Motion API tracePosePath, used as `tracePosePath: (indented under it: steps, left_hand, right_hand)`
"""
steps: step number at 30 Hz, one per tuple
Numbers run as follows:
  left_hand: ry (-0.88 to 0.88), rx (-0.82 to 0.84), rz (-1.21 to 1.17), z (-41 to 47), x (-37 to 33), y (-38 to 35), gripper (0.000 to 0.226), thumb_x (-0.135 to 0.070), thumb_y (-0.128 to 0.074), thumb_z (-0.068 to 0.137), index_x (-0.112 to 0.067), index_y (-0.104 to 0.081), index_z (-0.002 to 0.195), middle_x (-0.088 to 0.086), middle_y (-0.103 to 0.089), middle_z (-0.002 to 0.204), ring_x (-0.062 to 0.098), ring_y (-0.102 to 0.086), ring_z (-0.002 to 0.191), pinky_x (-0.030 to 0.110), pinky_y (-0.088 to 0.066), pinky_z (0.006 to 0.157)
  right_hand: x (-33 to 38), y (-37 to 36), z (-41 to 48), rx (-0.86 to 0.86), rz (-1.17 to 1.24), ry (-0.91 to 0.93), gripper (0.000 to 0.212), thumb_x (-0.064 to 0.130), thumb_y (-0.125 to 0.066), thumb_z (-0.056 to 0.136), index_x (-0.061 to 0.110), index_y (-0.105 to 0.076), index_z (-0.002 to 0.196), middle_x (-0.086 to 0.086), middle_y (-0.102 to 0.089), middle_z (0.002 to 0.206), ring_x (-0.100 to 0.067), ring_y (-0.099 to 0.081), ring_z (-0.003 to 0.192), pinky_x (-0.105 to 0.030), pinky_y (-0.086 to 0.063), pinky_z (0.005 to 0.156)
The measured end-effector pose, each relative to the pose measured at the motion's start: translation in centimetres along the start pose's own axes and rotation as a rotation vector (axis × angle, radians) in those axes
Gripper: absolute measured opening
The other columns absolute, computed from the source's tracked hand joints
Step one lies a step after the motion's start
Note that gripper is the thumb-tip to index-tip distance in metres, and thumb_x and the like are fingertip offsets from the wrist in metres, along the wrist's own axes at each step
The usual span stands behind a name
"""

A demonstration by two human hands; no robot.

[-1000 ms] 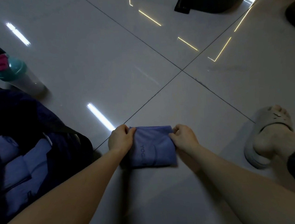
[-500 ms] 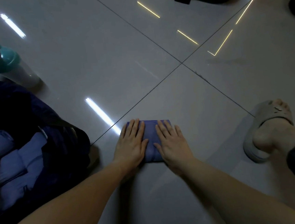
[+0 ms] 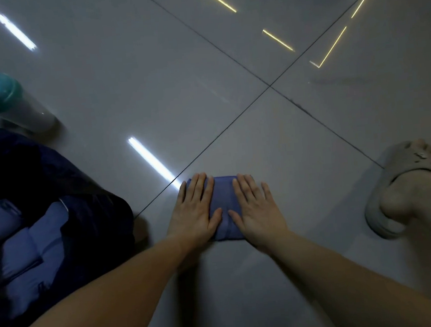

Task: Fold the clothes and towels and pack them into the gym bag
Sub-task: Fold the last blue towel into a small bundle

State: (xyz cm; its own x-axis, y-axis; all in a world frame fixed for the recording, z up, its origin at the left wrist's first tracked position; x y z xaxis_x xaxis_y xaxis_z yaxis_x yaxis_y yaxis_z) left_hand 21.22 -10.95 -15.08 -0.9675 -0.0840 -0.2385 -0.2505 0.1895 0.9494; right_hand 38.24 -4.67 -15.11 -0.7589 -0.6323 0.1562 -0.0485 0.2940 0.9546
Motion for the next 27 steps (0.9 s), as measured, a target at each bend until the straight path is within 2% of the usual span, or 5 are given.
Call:
tracePosePath:
  steps: [3, 7, 17, 21, 27]
  left_hand:
    - [-0.027, 0.026, 0.014, 0.5, 0.3, 1.4, 0.08, -0.046, -0.027, 0.09, -0.009, -0.02, 0.161, 0.012, -0.019, 0.167, 0.025, -0.013, 0.155, 0.049, -0.006, 0.126]
    - [-0.061, 0.024, 0.004, 2.2, 1.6, 4.3, 0.063, -0.04, -0.049, 0.078, -0.018, -0.053, 0.137, 0.005, -0.057, 0.134, 0.028, -0.052, 0.125, 0.043, -0.032, 0.113]
    - [0.134, 0.333, 0.03, 2.8, 2.3, 5.1, 0.039, -0.039, -0.066, 0.082, -0.022, -0.059, 0.116, 0.009, -0.05, 0.123, 0.03, -0.046, 0.122, 0.043, -0.037, 0.103]
    - [0.131, 0.351, -0.177, 2.8, 2.9, 6.2, 0.029, -0.03, -0.077, 0.073, -0.025, -0.056, 0.093, 0.003, -0.059, 0.107, 0.022, -0.055, 0.094, 0.031, -0.042, 0.075]
    - [0.1, 0.074, -0.491, 3.7, 3.5, 13.2, 0.039, -0.019, -0.077, 0.069, -0.027, -0.061, 0.104, -0.008, -0.067, 0.083, 0.016, -0.064, 0.076, 0.028, -0.048, 0.064]
  right_hand:
    - [0.2, 1.9, 1.3, 0.053, -0.06, 0.027, 0.077, 0.059, -0.027, 0.099, 0.01, -0.022, 0.158, -0.009, -0.025, 0.164, -0.028, -0.023, 0.151, -0.053, -0.016, 0.121]
    - [0.4, 5.3, 4.4, 0.116, -0.075, 0.121, 0.053, 0.039, -0.048, 0.096, 0.016, -0.043, 0.143, -0.009, -0.048, 0.141, -0.03, -0.045, 0.126, -0.047, -0.032, 0.11]
    - [1.4, 6.1, 5.0, 0.306, -0.018, 0.069, 0.032, 0.034, -0.069, 0.074, 0.025, -0.057, 0.102, -0.005, -0.043, 0.101, -0.03, -0.049, 0.103, -0.036, -0.034, 0.078]
    - [1.5, 7.1, 4.8, 0.312, 0.143, 0.048, 0.025, 0.027, -0.07, 0.073, 0.022, -0.05, 0.088, -0.004, -0.05, 0.097, -0.028, -0.054, 0.091, -0.033, -0.039, 0.071]
    - [0.4, 13.7, 5.5, 0.087, 0.271, 0.045, 0.021, 0.02, -0.065, 0.075, 0.023, -0.061, 0.095, 0.003, -0.061, 0.085, -0.025, -0.057, 0.079, -0.034, -0.043, 0.064]
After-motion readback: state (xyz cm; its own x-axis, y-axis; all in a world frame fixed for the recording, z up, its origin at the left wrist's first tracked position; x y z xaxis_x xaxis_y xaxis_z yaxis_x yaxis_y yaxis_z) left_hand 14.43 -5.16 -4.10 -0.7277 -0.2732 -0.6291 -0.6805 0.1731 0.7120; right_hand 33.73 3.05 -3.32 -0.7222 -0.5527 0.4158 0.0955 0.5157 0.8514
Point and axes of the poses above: each hand's wrist, its own z-axis towards the middle knuckle, its own y-axis out of the back of the hand, x = y × z, the point moved 4 cm from there along z, towards the middle knuckle
